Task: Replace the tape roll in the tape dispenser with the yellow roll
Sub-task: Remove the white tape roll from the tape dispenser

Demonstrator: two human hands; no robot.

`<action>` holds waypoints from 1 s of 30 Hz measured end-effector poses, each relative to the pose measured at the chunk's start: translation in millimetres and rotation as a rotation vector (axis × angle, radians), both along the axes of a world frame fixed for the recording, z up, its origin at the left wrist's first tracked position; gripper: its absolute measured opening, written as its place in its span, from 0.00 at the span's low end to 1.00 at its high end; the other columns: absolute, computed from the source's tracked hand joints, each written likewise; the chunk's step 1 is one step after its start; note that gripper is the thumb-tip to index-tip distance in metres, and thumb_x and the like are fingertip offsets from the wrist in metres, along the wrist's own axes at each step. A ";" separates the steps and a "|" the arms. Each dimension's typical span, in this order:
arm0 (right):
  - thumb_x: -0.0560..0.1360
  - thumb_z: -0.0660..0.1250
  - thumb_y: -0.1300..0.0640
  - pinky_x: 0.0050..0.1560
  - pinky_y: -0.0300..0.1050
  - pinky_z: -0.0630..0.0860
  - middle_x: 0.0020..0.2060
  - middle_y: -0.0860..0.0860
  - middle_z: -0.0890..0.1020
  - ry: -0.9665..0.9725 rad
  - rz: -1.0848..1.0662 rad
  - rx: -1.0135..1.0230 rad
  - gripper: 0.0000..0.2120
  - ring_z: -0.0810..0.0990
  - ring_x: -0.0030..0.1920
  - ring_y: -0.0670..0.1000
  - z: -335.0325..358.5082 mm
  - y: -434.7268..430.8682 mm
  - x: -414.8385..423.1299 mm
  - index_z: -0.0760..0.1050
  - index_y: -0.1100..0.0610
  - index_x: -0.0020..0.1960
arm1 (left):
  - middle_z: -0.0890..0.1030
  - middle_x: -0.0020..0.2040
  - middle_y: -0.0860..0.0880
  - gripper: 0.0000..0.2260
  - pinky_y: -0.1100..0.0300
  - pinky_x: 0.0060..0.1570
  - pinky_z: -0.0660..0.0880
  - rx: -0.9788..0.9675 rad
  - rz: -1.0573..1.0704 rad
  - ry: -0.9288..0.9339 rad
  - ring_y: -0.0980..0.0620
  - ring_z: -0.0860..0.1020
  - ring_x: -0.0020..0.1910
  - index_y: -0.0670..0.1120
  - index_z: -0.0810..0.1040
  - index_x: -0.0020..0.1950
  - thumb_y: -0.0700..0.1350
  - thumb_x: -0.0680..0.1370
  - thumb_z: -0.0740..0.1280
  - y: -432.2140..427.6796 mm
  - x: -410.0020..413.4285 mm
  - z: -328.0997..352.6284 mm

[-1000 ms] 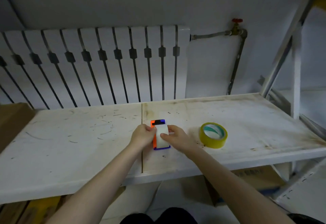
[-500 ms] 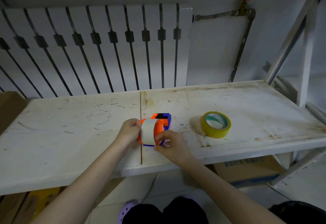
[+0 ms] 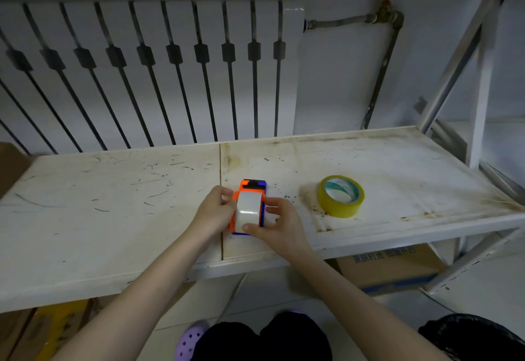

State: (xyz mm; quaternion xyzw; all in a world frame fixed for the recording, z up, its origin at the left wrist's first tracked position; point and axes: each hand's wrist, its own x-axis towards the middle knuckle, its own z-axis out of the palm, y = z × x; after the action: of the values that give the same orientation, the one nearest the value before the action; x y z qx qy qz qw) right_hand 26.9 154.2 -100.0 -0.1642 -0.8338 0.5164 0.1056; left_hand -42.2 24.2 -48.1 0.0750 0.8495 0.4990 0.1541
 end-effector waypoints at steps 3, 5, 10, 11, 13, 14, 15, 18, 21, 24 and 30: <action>0.60 0.80 0.47 0.57 0.44 0.77 0.62 0.45 0.70 0.047 0.051 -0.039 0.41 0.72 0.62 0.46 -0.6 -3.4 1.0 0.63 0.50 0.67 | 0.76 0.51 0.48 0.18 0.43 0.57 0.76 -0.051 -0.143 0.024 0.41 0.77 0.55 0.51 0.70 0.65 0.36 0.77 0.57 4.4 3.1 6.3; 0.59 0.81 0.50 0.54 0.39 0.75 0.62 0.44 0.69 0.052 0.028 -0.095 0.45 0.72 0.61 0.45 1.5 -2.9 -3.7 0.62 0.52 0.69 | 0.76 0.59 0.44 0.22 0.45 0.59 0.75 -0.099 -0.172 0.049 0.41 0.75 0.60 0.47 0.70 0.68 0.33 0.76 0.55 7.4 3.1 7.7; 0.58 0.81 0.49 0.51 0.36 0.74 0.62 0.48 0.72 0.007 0.070 0.011 0.42 0.71 0.57 0.44 3.5 4.2 -13.0 0.65 0.52 0.66 | 0.72 0.69 0.43 0.23 0.46 0.64 0.72 -0.161 -0.169 0.053 0.42 0.72 0.66 0.46 0.67 0.71 0.35 0.77 0.56 6.3 -0.1 1.9; 0.58 0.81 0.48 0.53 0.39 0.74 0.62 0.48 0.72 -0.009 0.071 0.035 0.42 0.71 0.58 0.44 3.4 5.7 -13.9 0.65 0.52 0.66 | 0.72 0.69 0.44 0.22 0.48 0.65 0.71 -0.183 -0.181 0.064 0.43 0.71 0.66 0.46 0.67 0.71 0.36 0.77 0.56 6.6 0.4 1.9; 0.58 0.81 0.47 0.55 0.41 0.73 0.62 0.48 0.73 -0.032 0.058 0.071 0.41 0.71 0.58 0.45 4.6 6.8 -15.0 0.65 0.51 0.65 | 0.75 0.66 0.44 0.21 0.51 0.62 0.73 -0.212 -0.196 0.098 0.43 0.73 0.63 0.45 0.70 0.69 0.35 0.77 0.56 8.1 0.9 2.6; 0.57 0.81 0.46 0.55 0.41 0.72 0.61 0.48 0.74 -0.039 0.046 0.080 0.41 0.72 0.58 0.45 5.7 6.7 -15.3 0.66 0.51 0.64 | 0.77 0.64 0.44 0.20 0.51 0.60 0.74 -0.221 -0.202 0.116 0.43 0.74 0.61 0.45 0.72 0.67 0.34 0.77 0.56 8.5 0.4 2.4; 0.57 0.81 0.45 0.55 0.41 0.72 0.61 0.47 0.75 -0.042 0.033 0.083 0.40 0.72 0.57 0.45 6.3 6.4 -15.0 0.67 0.50 0.64 | 0.78 0.62 0.44 0.19 0.51 0.59 0.74 -0.233 -0.203 0.120 0.43 0.75 0.60 0.44 0.74 0.66 0.34 0.76 0.56 8.3 0.2 3.1; 0.55 0.81 0.44 0.54 0.40 0.72 0.58 0.47 0.77 -0.040 0.001 0.084 0.40 0.74 0.56 0.45 8.5 6.4 -14.5 0.69 0.50 0.62 | 0.79 0.57 0.40 0.15 0.48 0.56 0.75 -0.245 -0.216 0.111 0.40 0.76 0.57 0.39 0.77 0.58 0.33 0.75 0.56 6.5 -6.4 2.7; 0.55 0.81 0.42 0.53 0.40 0.74 0.56 0.47 0.78 -0.048 0.004 0.114 0.39 0.76 0.56 0.46 11.7 9.1 -15.7 0.70 0.51 0.61 | 0.79 0.54 0.37 0.10 0.45 0.54 0.77 -0.247 -0.214 0.094 0.38 0.78 0.54 0.41 0.76 0.48 0.33 0.74 0.56 7.0 -11.0 3.8; 0.55 0.81 0.42 0.52 0.39 0.73 0.57 0.46 0.78 -0.068 0.008 0.136 0.39 0.75 0.55 0.45 12.8 11.1 -15.8 0.71 0.52 0.61 | 0.79 0.53 0.40 0.13 0.45 0.54 0.79 -0.202 -0.231 0.053 0.40 0.78 0.54 0.43 0.77 0.57 0.36 0.77 0.57 7.8 -10.3 3.9; 0.55 0.81 0.42 0.48 0.36 0.71 0.55 0.47 0.79 -0.079 0.044 0.190 0.39 0.75 0.52 0.45 19.1 13.3 -15.4 0.72 0.52 0.61 | 0.78 0.55 0.39 0.13 0.47 0.55 0.78 -0.203 -0.230 0.059 0.41 0.77 0.55 0.40 0.77 0.58 0.37 0.77 0.58 8.9 -11.3 -0.1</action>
State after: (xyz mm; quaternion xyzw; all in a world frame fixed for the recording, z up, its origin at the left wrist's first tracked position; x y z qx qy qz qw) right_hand 11.5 167.6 -80.8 -0.1551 -0.8860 0.4303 0.0765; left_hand -53.6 33.1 -48.3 0.1704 0.8855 0.3872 0.1919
